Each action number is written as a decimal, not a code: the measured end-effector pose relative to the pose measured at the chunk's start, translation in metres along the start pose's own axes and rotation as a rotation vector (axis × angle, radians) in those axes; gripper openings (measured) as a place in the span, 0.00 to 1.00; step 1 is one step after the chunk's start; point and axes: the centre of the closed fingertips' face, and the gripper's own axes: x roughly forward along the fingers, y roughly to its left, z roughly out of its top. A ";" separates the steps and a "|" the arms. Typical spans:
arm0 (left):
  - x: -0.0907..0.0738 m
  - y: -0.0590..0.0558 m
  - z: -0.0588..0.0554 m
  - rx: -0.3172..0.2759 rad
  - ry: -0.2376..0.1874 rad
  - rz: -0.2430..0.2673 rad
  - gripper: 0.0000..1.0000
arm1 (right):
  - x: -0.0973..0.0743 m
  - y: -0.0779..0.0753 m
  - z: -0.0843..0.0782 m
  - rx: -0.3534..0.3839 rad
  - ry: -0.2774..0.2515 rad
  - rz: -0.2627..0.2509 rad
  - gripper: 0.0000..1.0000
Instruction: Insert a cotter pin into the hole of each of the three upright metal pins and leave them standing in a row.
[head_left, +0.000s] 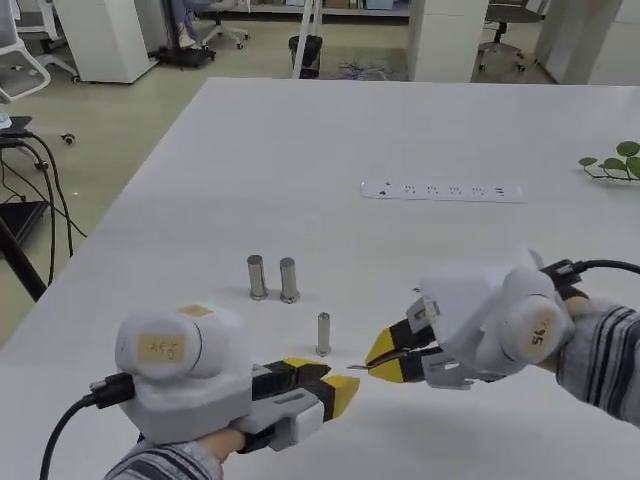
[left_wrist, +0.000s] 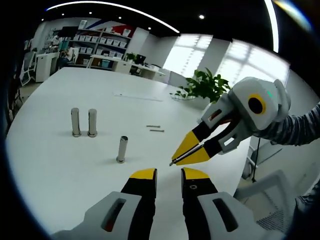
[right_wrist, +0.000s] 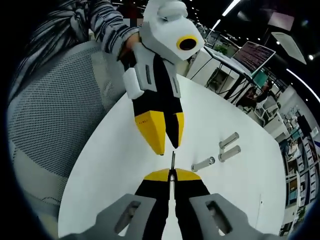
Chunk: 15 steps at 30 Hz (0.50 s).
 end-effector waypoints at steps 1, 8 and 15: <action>0.000 -0.001 0.000 -0.013 -0.005 -0.005 0.14 | 0.000 0.001 0.002 -0.002 -0.006 0.003 0.00; 0.000 -0.006 0.003 -0.090 -0.034 -0.036 0.08 | -0.002 0.005 0.011 -0.013 -0.028 0.016 0.00; 0.000 -0.010 0.003 -0.114 -0.040 -0.055 0.00 | -0.002 0.007 0.016 -0.013 -0.045 0.021 0.00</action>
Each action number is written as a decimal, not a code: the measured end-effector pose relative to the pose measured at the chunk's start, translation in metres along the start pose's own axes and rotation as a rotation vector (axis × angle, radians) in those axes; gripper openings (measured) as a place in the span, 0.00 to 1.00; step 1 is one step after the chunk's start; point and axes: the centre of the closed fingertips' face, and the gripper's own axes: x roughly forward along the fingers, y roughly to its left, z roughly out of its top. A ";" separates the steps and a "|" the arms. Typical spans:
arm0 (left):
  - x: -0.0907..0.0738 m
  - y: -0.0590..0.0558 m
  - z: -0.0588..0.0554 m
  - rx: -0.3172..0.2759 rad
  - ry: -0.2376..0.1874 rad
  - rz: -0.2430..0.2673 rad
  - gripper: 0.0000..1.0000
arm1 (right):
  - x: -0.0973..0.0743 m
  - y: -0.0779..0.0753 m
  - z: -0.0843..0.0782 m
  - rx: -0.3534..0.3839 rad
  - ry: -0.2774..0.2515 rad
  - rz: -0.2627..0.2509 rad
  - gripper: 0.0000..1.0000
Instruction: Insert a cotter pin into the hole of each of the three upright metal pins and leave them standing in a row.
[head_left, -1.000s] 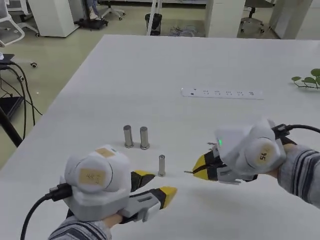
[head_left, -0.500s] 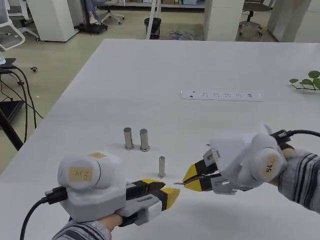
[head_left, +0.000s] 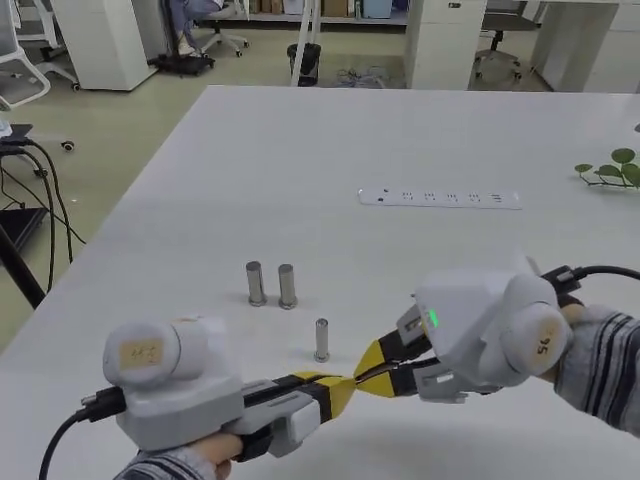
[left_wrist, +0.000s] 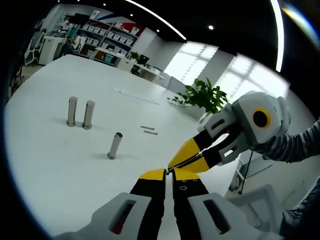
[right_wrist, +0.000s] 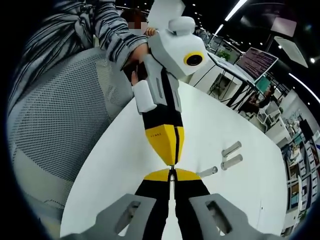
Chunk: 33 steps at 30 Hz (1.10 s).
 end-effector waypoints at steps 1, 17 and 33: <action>0.000 0.000 0.000 -0.002 0.001 0.002 0.00 | 0.000 0.000 0.000 -0.001 -0.002 0.001 0.00; -0.001 -0.004 -0.001 0.136 0.012 -0.019 0.00 | -0.001 0.000 0.002 0.019 -0.010 -0.015 0.00; -0.007 -0.010 -0.009 0.431 0.102 -0.078 0.00 | 0.001 0.009 -0.003 0.076 -0.013 0.026 0.00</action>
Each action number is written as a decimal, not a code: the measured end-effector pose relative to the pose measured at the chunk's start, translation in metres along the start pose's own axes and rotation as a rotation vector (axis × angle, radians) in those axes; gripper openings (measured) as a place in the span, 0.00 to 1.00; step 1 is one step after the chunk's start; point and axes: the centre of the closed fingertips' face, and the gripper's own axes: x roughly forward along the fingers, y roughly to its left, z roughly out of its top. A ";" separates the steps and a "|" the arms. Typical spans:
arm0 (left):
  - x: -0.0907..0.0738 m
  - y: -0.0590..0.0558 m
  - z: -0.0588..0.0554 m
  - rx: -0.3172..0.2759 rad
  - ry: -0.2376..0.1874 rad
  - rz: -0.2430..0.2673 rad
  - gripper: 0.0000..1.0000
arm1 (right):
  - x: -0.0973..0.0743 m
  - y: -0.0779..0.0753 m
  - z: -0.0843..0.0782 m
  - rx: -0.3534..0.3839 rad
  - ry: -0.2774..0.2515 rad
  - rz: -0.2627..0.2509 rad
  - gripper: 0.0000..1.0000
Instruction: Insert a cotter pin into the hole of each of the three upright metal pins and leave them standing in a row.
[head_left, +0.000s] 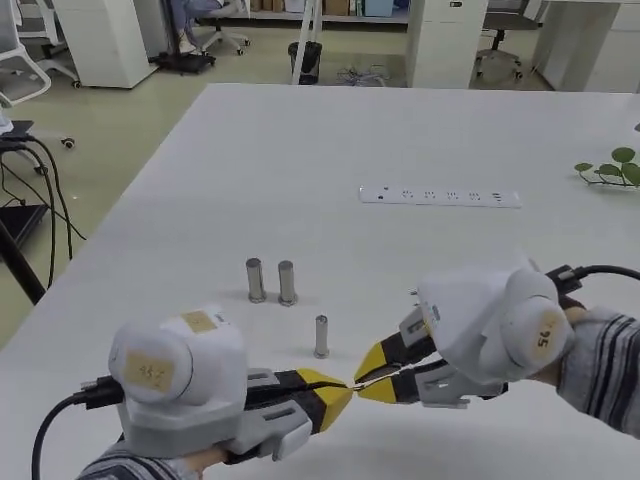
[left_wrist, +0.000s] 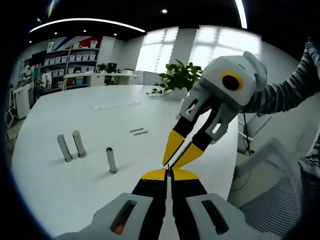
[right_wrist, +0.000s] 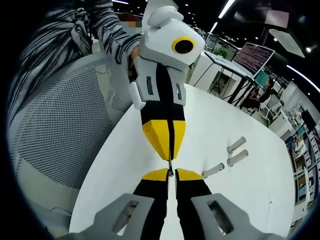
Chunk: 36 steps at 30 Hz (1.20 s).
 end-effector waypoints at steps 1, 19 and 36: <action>0.000 -0.001 0.000 0.009 0.001 -0.008 0.00 | 0.000 0.001 0.000 0.000 0.000 0.004 0.00; -0.003 -0.004 -0.003 0.108 0.042 -0.029 0.00 | 0.001 0.008 0.001 -0.007 0.023 0.034 0.00; -0.007 0.035 0.002 0.148 -0.004 0.204 0.17 | -0.003 -0.030 -0.022 0.157 0.077 -0.148 0.00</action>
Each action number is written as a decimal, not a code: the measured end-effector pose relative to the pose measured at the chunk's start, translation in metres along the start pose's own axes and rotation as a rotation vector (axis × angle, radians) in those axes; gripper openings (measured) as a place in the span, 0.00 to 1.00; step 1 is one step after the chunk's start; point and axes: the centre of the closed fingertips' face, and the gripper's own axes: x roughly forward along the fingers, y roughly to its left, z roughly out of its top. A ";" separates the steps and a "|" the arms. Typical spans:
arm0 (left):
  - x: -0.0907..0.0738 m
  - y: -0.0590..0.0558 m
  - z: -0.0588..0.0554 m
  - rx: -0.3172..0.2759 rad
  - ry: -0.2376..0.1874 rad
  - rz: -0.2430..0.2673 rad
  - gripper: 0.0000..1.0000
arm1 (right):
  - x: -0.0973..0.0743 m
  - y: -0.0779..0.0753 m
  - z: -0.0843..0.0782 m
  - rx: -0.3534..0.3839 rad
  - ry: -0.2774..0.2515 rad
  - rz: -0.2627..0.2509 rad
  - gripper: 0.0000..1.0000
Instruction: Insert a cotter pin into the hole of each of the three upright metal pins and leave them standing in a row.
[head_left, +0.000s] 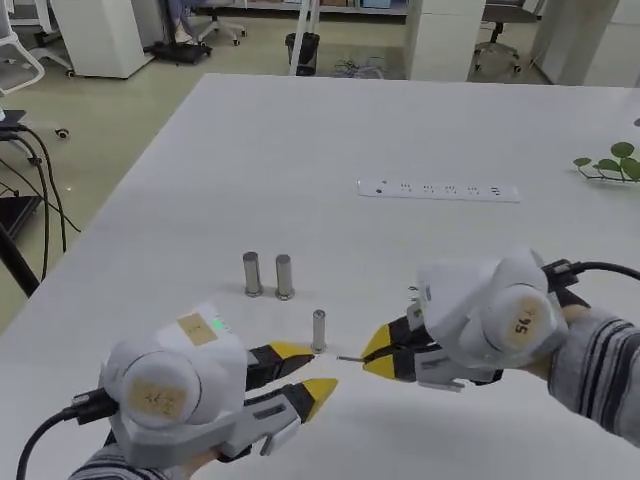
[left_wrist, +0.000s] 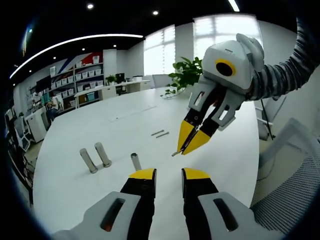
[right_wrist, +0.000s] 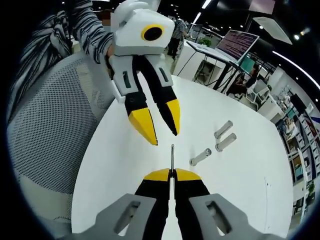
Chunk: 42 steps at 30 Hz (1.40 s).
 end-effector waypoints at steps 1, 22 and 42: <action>0.000 0.003 0.000 0.000 -0.001 0.014 0.18 | 0.001 -0.002 -0.001 0.008 0.005 -0.003 0.00; 0.036 0.047 -0.018 -0.068 0.036 0.215 0.21 | 0.030 -0.037 -0.025 0.200 0.086 -0.096 0.00; 0.079 0.061 -0.035 -0.116 0.097 0.238 0.18 | 0.047 -0.049 -0.030 0.215 0.092 -0.098 0.00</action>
